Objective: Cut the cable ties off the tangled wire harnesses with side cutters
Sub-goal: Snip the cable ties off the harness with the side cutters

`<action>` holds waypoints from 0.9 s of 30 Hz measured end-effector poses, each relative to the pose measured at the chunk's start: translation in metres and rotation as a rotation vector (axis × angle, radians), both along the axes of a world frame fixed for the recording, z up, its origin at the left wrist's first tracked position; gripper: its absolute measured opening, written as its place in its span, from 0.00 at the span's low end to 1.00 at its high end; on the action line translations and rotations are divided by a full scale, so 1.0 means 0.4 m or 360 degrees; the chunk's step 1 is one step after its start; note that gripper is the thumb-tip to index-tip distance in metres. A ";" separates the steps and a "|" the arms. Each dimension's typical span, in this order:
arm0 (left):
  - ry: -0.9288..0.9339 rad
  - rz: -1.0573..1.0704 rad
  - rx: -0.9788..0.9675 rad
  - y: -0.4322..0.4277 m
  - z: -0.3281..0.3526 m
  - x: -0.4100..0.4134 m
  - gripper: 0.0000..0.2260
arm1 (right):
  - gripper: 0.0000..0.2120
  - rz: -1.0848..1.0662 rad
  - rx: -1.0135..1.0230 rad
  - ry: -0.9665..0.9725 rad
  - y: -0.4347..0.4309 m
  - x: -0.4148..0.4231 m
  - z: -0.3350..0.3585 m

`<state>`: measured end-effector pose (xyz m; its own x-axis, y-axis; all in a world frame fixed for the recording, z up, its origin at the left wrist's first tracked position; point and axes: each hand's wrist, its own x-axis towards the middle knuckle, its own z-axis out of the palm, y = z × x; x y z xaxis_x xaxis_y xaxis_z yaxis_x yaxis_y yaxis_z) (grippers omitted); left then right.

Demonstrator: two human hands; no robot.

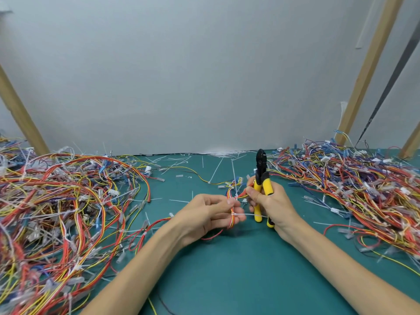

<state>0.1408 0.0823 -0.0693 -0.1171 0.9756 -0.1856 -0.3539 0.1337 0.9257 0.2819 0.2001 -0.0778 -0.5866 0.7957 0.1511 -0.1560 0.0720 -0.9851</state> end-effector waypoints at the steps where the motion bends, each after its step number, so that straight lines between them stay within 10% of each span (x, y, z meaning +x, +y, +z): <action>1: -0.0070 0.0003 -0.0009 -0.001 0.004 0.002 0.14 | 0.05 -0.0005 -0.0004 0.0005 -0.001 -0.001 0.000; 7: -0.0472 0.0004 0.0049 0.005 0.032 0.027 0.06 | 0.04 -0.0093 0.0000 0.0065 -0.002 -0.007 -0.006; 15: 0.1126 0.0309 0.0344 0.012 -0.021 0.011 0.08 | 0.06 -0.0081 -0.0060 0.0134 0.019 -0.014 -0.024; 27: 0.0529 0.0140 0.0289 0.004 -0.025 -0.006 0.04 | 0.01 -0.0059 0.0032 0.0009 0.017 -0.015 -0.027</action>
